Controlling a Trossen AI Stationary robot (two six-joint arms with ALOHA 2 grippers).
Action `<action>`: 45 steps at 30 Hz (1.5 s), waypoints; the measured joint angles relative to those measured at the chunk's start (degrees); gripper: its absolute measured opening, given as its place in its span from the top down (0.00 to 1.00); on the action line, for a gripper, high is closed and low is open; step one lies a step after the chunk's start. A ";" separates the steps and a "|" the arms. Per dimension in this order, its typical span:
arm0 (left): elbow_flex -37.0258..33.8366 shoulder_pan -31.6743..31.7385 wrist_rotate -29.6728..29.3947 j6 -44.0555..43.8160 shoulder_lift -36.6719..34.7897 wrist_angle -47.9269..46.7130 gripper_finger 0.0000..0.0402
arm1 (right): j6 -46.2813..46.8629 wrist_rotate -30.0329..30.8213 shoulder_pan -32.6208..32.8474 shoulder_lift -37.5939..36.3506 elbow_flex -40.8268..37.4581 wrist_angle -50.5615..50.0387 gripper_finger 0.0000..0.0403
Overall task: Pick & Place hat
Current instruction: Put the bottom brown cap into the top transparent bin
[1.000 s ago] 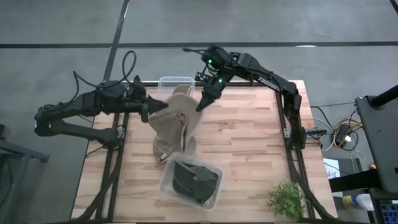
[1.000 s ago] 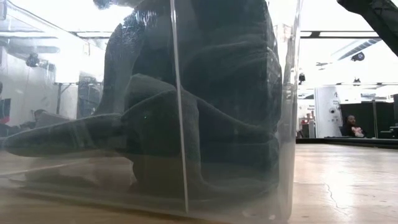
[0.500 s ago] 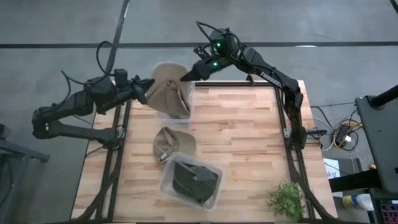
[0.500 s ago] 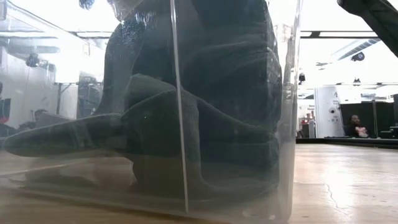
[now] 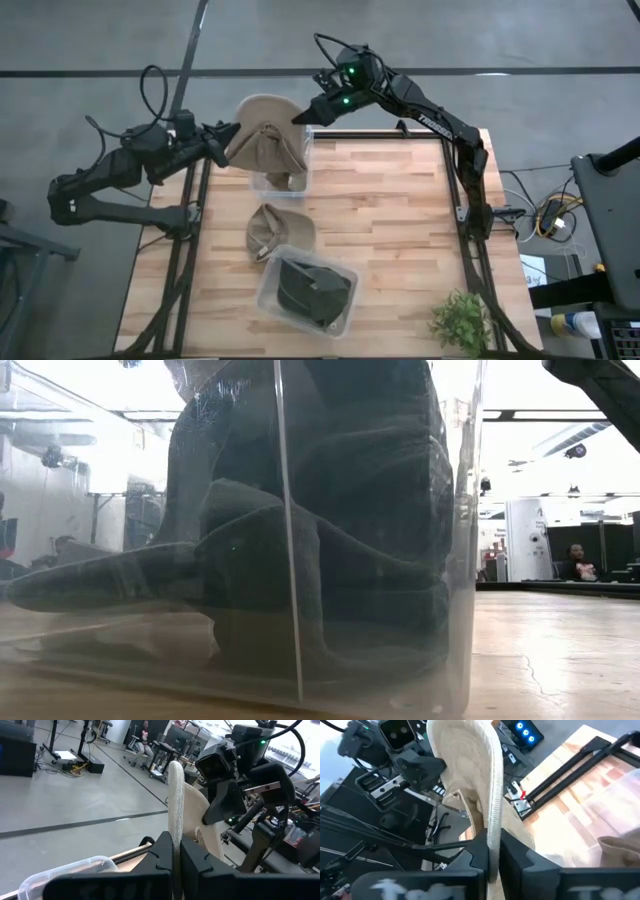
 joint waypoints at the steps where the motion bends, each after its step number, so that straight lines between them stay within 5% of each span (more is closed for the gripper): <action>1: 0.00 0.00 0.00 0.30 -0.19 0.11 0.97 | 0.08 0.15 -0.07 0.00 0.00 -0.27 0.96; 16: -0.11 0.07 -4.68 7.01 -7.92 3.99 0.52 | 5.83 0.59 -5.94 0.51 -0.92 -2.70 0.98; 45: -0.04 0.00 -2.13 3.87 -9.77 4.85 0.50 | 14.31 -5.78 -7.62 19.00 -2.73 -5.20 0.97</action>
